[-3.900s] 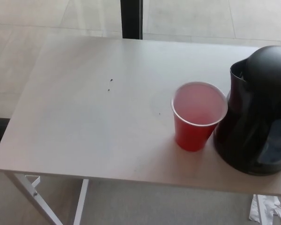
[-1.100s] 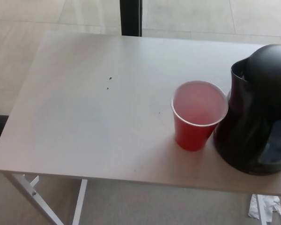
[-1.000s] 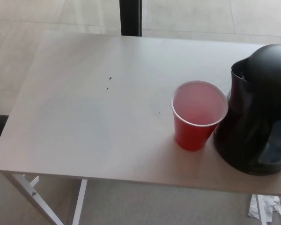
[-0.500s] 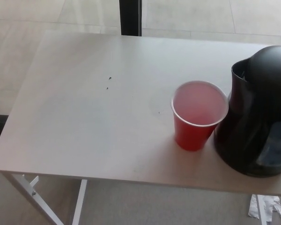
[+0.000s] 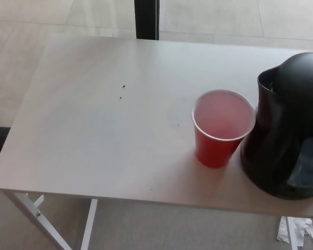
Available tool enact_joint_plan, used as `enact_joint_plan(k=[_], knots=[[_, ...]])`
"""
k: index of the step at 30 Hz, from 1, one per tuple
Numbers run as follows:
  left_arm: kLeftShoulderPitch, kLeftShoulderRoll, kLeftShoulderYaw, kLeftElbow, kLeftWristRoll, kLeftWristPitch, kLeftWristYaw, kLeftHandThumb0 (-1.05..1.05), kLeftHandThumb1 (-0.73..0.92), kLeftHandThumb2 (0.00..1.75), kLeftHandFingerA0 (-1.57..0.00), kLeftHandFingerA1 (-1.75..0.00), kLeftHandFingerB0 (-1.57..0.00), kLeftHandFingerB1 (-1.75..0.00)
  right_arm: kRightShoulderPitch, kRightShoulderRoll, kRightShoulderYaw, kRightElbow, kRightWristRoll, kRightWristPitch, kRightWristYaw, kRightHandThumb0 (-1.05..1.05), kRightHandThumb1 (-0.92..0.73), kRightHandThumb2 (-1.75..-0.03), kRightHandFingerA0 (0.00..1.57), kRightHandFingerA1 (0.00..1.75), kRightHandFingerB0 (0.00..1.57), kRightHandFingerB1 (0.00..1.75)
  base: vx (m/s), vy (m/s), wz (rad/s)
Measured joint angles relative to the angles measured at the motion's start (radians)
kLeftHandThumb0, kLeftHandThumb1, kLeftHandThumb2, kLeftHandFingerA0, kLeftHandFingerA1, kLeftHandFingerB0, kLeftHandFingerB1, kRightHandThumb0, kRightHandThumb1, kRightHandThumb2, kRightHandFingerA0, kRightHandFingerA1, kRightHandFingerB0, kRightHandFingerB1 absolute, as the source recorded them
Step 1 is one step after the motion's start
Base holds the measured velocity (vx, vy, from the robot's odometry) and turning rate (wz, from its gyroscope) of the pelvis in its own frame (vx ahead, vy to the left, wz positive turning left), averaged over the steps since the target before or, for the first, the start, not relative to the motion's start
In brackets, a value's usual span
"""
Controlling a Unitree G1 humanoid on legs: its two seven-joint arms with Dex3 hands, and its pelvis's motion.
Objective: The robot uses its right hand to lift up a kettle kept on the middle of the desk by its handle and tilt it into a glass kept next to it to pour out water
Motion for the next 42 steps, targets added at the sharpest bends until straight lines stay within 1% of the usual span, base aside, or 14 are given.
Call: enact_joint_plan(k=[4,6,13,14,19,20,21,24,32,37,38,39,40,42], knots=[[-0.002,0.003,0.0,-0.001,-0.002,0.0,0.0,-1.05,0.37,1.22,-1.26,-1.15,-0.88,-1.61,-0.002,0.0,0.011,-0.028,-0.011,-0.019,-0.005,-0.07,-0.41,-1.38,0.98,1.75,0.86,1.58,0.0,0.0,0.0],[-0.005,0.003,0.001,-0.001,-0.004,0.0,0.0,-1.05,0.39,1.25,-1.28,-1.12,-0.87,-1.6,-0.007,-0.005,0.031,-0.046,-0.028,-0.03,-0.006,-0.06,-0.42,-1.36,1.06,1.73,0.87,1.5,0.0,0.0,0.0],[-0.015,0.009,-0.008,0.0,-0.003,0.0,0.003,-1.05,0.37,1.23,-1.29,-1.13,-0.9,-1.6,-0.035,-0.01,0.06,-0.107,-0.042,-0.053,0.002,-0.05,-0.45,-1.3,1.04,1.7,0.92,1.53,0.0,0.0,0.0],[-0.016,0.01,-0.009,0.0,-0.003,0.0,0.004,-1.05,0.36,1.23,-1.34,-1.04,-0.93,-1.55,-0.035,-0.01,0.063,-0.112,-0.044,-0.053,0.002,-0.05,-0.44,-1.32,1.01,1.74,0.89,1.57,0.0,0.0,0.0],[-0.02,0.012,-0.01,0.0,-0.004,0.001,0.004,-1.05,0.37,1.22,-1.26,-1.15,-0.91,-1.57,-0.051,-0.01,0.086,-0.133,-0.067,-0.052,0.0,-0.08,-0.44,-1.29,0.99,1.73,0.87,1.57,0.0,0.0,0.0],[-0.02,0.012,-0.01,0.0,-0.004,0.001,0.004,-1.05,0.37,1.22,-1.29,-1.12,-0.9,-1.59,-0.054,-0.011,0.09,-0.137,-0.073,-0.051,-0.001,-0.13,-0.47,-1.15,1.27,1.42,1.08,1.3,0.0,0.0,0.0],[-0.021,0.012,-0.01,0.0,-0.004,0.001,0.004,-1.05,0.36,1.21,-1.29,-1.11,-0.9,-1.57,-0.057,-0.011,0.093,-0.14,-0.077,-0.05,-0.001,-0.07,-0.49,-1.18,0.97,1.74,0.85,1.58,0.0,0.0,0.0],[-0.024,0.012,-0.01,0.001,-0.004,0.001,0.004,-1.05,0.39,1.23,-1.33,-1.06,-0.91,-1.57,-0.064,-0.016,0.102,-0.149,-0.087,-0.043,-0.002,-0.09,-0.4,-1.32,0.98,1.7,0.86,1.54,0.0,0.0,0.0],[-0.029,0.013,-0.011,0.0,-0.004,0.001,0.01,-1.05,0.39,1.25,-1.3,-1.12,-0.89,-1.6,-0.106,-0.056,0.14,-0.189,-0.124,0.038,-0.001,-0.16,-0.32,-1.43,0.99,1.67,0.9,1.46,0.0,0.0,0.0],[-0.031,0.013,-0.015,-0.001,-0.004,0.001,0.011,-1.05,0.37,1.24,-1.33,-1.08,-0.9,-1.58,-0.151,-0.073,0.164,-0.207,-0.146,0.12,0.0,-0.19,-0.33,-1.34,0.98,1.71,0.88,1.49,0.0,0.0,0.0],[-0.032,0.014,-0.015,-0.001,-0.004,0.001,0.011,-1.05,0.37,1.22,-1.3,-1.1,-0.91,-1.58,-0.162,-0.076,0.168,-0.21,-0.151,0.134,0.002,-0.22,-0.4,-1.19,1.25,1.4,1.03,1.24,0.0,0.0,0.0],[-0.033,0.015,-0.014,-0.001,-0.004,0.002,0.011,-1.05,0.37,1.22,-1.3,-1.1,-0.91,-1.58,-0.178,-0.084,0.176,-0.212,-0.155,0.152,0.006,-0.22,-0.4,-1.19,1.25,1.4,1.03,1.24,0.0,0.0,0.0],[-0.035,0.015,-0.014,0.0,-0.004,0.002,0.011,-1.05,0.37,1.22,-1.27,-1.13,-0.92,-1.56,-0.189,-0.09,0.181,-0.214,-0.157,0.165,0.01,-0.18,-0.38,-1.24,0.95,1.75,0.83,1.52,0.0,0.0,0.0],[-0.039,0.017,-0.014,0.0,-0.004,0.002,0.012,-1.05,0.38,1.25,-1.27,-1.16,-0.92,-1.58,-0.22,-0.107,0.193,-0.224,-0.163,0.204,0.022,-0.19,-0.41,-1.17,0.96,1.75,0.8,1.53,0.0,0.0,0.0]])
